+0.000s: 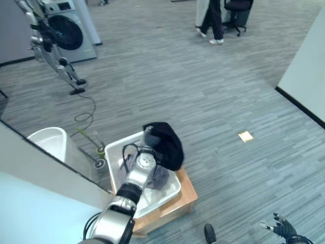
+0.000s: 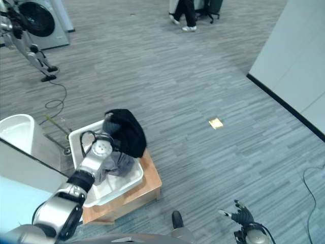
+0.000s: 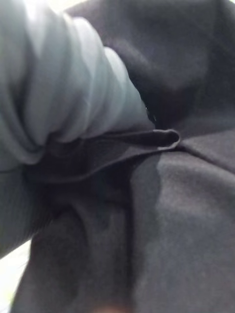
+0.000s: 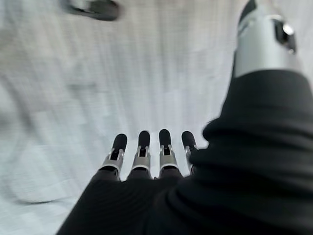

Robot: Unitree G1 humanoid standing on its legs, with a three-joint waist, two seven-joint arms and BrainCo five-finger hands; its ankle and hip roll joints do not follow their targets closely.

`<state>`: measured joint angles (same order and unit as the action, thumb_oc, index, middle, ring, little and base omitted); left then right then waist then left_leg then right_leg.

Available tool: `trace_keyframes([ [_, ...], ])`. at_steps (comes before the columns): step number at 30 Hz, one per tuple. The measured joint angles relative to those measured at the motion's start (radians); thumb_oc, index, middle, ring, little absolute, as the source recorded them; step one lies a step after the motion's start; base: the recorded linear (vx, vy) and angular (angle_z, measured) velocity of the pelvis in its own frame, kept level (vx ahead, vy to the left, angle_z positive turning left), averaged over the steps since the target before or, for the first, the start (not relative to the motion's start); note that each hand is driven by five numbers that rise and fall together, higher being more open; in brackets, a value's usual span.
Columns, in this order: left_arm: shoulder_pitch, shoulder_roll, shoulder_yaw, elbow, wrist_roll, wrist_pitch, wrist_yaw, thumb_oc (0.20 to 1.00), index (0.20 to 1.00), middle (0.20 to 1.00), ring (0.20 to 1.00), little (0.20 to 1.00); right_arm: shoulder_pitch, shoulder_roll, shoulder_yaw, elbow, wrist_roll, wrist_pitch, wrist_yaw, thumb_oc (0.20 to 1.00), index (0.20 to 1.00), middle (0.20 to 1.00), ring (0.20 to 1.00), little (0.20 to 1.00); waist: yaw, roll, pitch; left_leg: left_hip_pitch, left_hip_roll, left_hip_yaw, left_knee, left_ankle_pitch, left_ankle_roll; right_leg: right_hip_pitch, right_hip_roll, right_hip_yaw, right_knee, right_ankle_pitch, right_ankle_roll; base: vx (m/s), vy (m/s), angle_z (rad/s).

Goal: Pick up bed clothes into laundry basket.

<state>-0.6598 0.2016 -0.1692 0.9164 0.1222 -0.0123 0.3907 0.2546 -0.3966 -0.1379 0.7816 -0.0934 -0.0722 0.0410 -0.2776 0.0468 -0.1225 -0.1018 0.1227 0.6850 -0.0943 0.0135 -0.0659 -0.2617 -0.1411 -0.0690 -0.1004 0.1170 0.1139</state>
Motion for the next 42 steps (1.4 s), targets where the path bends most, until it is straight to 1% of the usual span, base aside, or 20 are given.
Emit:
trace_keyframes([
  [1, -0.036, -0.001, 0.0, 0.055, 0.01, 0.003, 0.013, 0.2, 0.2, 0.2, 0.2, 0.2, -0.004, 0.002, 0.002, 0.012, -0.01, -0.003, -0.003, 1.0, 1.0, 1.0, 1.0, 1.0, 0.001, -0.003, 0.005, -0.002, -0.002, -0.002, -0.003, 0.001, 0.001, -0.002, -0.001, -0.002, 0.0, 0.001, 0.0, -0.02, -0.011, -0.07],
  [2, -0.097, -0.006, -0.02, 0.178, 0.016, -0.001, 0.043, 0.2, 0.2, 0.2, 0.2, 0.2, -0.03, 0.007, 0.009, 0.054, -0.016, -0.008, -0.011, 1.0, 1.0, 1.0, 1.0, 1.0, -0.007, -0.007, 0.01, 0.001, -0.001, -0.004, -0.001, 0.001, 0.003, 0.0, -0.001, -0.003, 0.0, 0.002, 0.0, 0.07, 0.036, 0.0],
  [3, -0.129, -0.007, -0.028, 0.245, 0.017, 0.006, 0.048, 0.2, 0.2, 0.2, 0.2, 0.2, -0.046, 0.008, 0.016, 0.078, -0.016, -0.01, -0.011, 1.0, 1.0, 1.0, 1.0, 1.0, -0.009, -0.008, 0.011, 0.001, -0.001, -0.007, 0.0, 0.001, 0.002, 0.002, -0.001, -0.007, 0.0, 0.002, -0.001, -0.1, -0.076, 0.02],
  [4, -0.157, -0.007, -0.032, 0.292, 0.017, 0.023, 0.069, 0.2, 0.2, 0.2, 0.2, 0.2, -0.076, 0.009, 0.03, 0.114, -0.017, -0.017, -0.013, 1.0, 1.0, 1.0, 1.0, 1.0, -0.016, -0.011, 0.013, 0.0, -0.001, -0.007, 0.0, 0.006, 0.008, 0.002, -0.001, -0.007, 0.0, 0.003, -0.002, 0.0, 0.0, 0.0],
  [6, -0.17, -0.014, -0.054, 0.308, 0.017, 0.016, 0.097, 0.2, 0.2, 0.2, 0.2, 0.2, -0.098, 0.016, 0.031, 0.132, -0.017, -0.027, -0.019, 1.0, 1.0, 1.0, 1.0, 1.0, -0.012, -0.012, 0.017, -0.001, 0.001, -0.01, 0.0, 0.006, 0.009, 0.001, 0.0, -0.007, 0.0, 0.003, -0.002, -0.05, -0.039, 0.0],
  [7, -0.204, -0.024, -0.084, 0.382, 0.017, 0.013, 0.119, 0.2, 0.2, 0.2, 0.2, 0.2, -0.13, 0.024, 0.045, 0.17, -0.019, -0.03, -0.031, 1.0, 1.0, 1.0, 1.0, 1.0, -0.009, -0.014, 0.018, -0.001, 0.002, -0.011, 0.0, 0.006, 0.009, 0.002, 0.001, -0.01, 0.0, 0.003, -0.002, 0.0, 0.0, 0.0],
  [10, -0.242, -0.054, -0.102, 0.477, 0.018, 0.004, 0.161, 0.2, 0.2, 0.2, 0.2, 0.2, -0.16, 0.032, 0.074, 0.208, -0.026, -0.041, -0.043, 1.0, 1.0, 1.0, 1.0, 1.0, 0.007, -0.015, 0.02, -0.001, 0.003, -0.013, 0.0, 0.006, 0.009, 0.002, 0.001, -0.012, 0.0, 0.001, -0.004, 0.0, 0.0, 0.0],
  [15, -0.244, -0.053, -0.11, 0.525, 0.018, 0.006, 0.218, 0.2, 0.2, 0.2, 0.2, 0.2, -0.185, 0.046, 0.097, 0.278, -0.027, -0.041, -0.049, 1.0, 1.0, 1.0, 1.0, 1.0, 0.01, -0.016, 0.02, -0.006, 0.005, -0.019, -0.001, 0.005, 0.009, 0.003, 0.001, -0.023, 0.0, -0.003, -0.006, 0.01, -0.02, 0.07],
  [17, -0.244, -0.048, -0.109, 0.531, 0.018, 0.005, 0.233, 0.2, 0.2, 0.2, 0.2, 0.2, -0.175, 0.051, 0.107, 0.291, -0.027, -0.04, -0.053, 1.0, 1.0, 1.0, 1.0, 1.0, 0.012, -0.016, 0.02, -0.019, 0.006, -0.037, -0.001, 0.005, 0.008, -0.001, 0.002, -0.037, 0.0, -0.004, -0.006, 0.01, -0.021, 0.16],
  [19, -0.244, -0.032, -0.107, 0.54, 0.018, 0.009, 0.234, 0.2, 0.2, 0.2, 0.2, 0.2, -0.169, 0.055, 0.106, 0.29, -0.027, -0.04, -0.053, 1.0, 1.0, 1.0, 1.0, 1.0, 0.013, -0.018, 0.021, -0.019, 0.007, -0.039, 0.0, 0.005, 0.008, 0.0, 0.002, -0.038, 0.0, -0.004, -0.006, 0.0, -0.007, 0.03],
  [22, -0.244, 0.008, -0.096, 0.54, 0.017, 0.014, 0.235, 0.2, 0.2, 0.2, 0.2, 0.2, -0.156, 0.056, 0.107, 0.285, -0.027, -0.041, -0.053, 1.0, 1.0, 1.0, 1.0, 1.0, 0.025, -0.018, 0.022, -0.019, 0.007, -0.04, 0.0, 0.005, 0.008, 0.001, 0.002, -0.041, 0.0, -0.004, -0.006, 0.0, 0.0, 0.0],
  [26, -0.239, 0.042, -0.095, 0.541, 0.017, 0.015, 0.235, 0.2, 0.2, 0.2, 0.2, 0.2, -0.144, 0.059, 0.111, 0.283, -0.027, -0.041, -0.051, 1.0, 1.0, 1.0, 1.0, 1.0, 0.041, -0.019, 0.022, -0.021, 0.01, -0.044, 0.0, 0.005, 0.008, 0.003, 0.004, -0.047, 0.0, -0.005, -0.007, 0.01, -0.012, 0.02],
  [29, -0.239, 0.06, -0.089, 0.54, 0.018, 0.017, 0.235, 0.2, 0.2, 0.2, 0.2, 0.2, -0.147, 0.061, 0.147, 0.267, -0.027, -0.041, -0.046, 1.0, 1.0, 1.0, 1.0, 1.0, 0.041, -0.02, 0.022, -0.021, 0.01, -0.047, 0.0, 0.005, 0.008, 0.004, 0.004, -0.051, 0.0, -0.005, -0.007, 0.0, -0.009, 0.01],
  [33, -0.234, 0.07, -0.08, 0.539, 0.018, 0.023, 0.235, 0.2, 0.2, 0.2, 0.2, 0.2, -0.146, 0.065, 0.167, 0.248, -0.028, -0.044, -0.037, 1.0, 1.0, 1.0, 1.0, 1.0, 0.04, -0.02, 0.022, -0.02, 0.01, -0.047, 0.0, 0.006, 0.009, 0.005, 0.004, -0.052, 0.0, -0.005, -0.007, 0.0, 0.0, 0.0],
  [34, -0.231, 0.07, -0.066, 0.54, 0.018, 0.024, 0.235, 1.0, 1.0, 1.0, 1.0, 1.0, -0.146, 0.065, 0.171, 0.246, -0.028, -0.045, -0.037, 1.0, 1.0, 1.0, 1.0, 1.0, 0.039, -0.02, 0.023, -0.02, 0.01, -0.046, 0.0, 0.006, 0.009, 0.006, 0.004, -0.052, 0.0, -0.005, -0.007, 0.0, 0.0, 0.0],
  [38, -0.208, 0.078, -0.044, 0.524, 0.018, 0.024, 0.231, 1.0, 1.0, 1.0, 1.0, 1.0, -0.127, 0.064, 0.186, 0.163, -0.028, -0.05, -0.036, 1.0, 1.0, 1.0, 1.0, 1.0, 0.033, -0.021, 0.023, -0.018, 0.01, -0.046, 0.0, 0.006, 0.009, 0.008, 0.004, -0.052, 0.0, -0.005, -0.007, 0.0, 0.0, 0.0],
  [39, -0.195, 0.079, -0.04, 0.509, 0.018, 0.023, 0.22, 1.0, 1.0, 1.0, 1.0, 1.0, -0.114, 0.065, 0.186, 0.134, -0.028, -0.068, -0.036, 1.0, 1.0, 1.0, 1.0, 1.0, 0.032, -0.023, 0.025, -0.017, 0.01, -0.046, 0.0, 0.006, 0.009, 0.009, 0.003, -0.051, 0.0, -0.005, -0.007, -0.04, 0.036, 0.01],
  [40, -0.187, 0.078, -0.028, 0.485, 0.013, 0.025, 0.205, 1.0, 1.0, 1.0, 1.0, 1.0, -0.12, 0.063, 0.184, 0.11, -0.028, -0.066, -0.034, 1.0, 1.0, 1.0, 1.0, 1.0, 0.033, -0.026, 0.026, -0.017, 0.01, -0.046, 0.0, 0.006, 0.009, 0.01, 0.004, -0.052, 0.0, -0.005, -0.007, -0.04, 0.044, 0.02],
  [41, -0.121, 0.077, 0.04, 0.338, -0.003, 0.025, 0.164, 1.0, 1.0, 1.0, 1.0, 1.0, -0.08, 0.05, 0.182, -0.007, -0.028, -0.059, -0.036, 1.0, 1.0, 1.0, 1.0, 1.0, 0.036, -0.025, 0.027, -0.018, 0.008, -0.047, 0.0, 0.006, 0.009, 0.01, 0.006, -0.053, 0.0, -0.005, -0.007, -0.02, 0.033, -0.04],
  [42, 0.118, 0.06, 0.204, -0.149, -0.08, -0.014, 0.064, 1.0, 1.0, 1.0, 1.0, 1.0, 0.002, 0.028, 0.173, -0.268, -0.027, -0.086, -0.063, 1.0, 1.0, 1.0, 1.0, 1.0, 0.027, -0.019, 0.04, -0.009, 0.006, -0.043, -0.001, 0.006, 0.008, 0.013, 0.0, -0.045, 0.0, -0.005, -0.006, 0.02, 0.025, -0.13],
])
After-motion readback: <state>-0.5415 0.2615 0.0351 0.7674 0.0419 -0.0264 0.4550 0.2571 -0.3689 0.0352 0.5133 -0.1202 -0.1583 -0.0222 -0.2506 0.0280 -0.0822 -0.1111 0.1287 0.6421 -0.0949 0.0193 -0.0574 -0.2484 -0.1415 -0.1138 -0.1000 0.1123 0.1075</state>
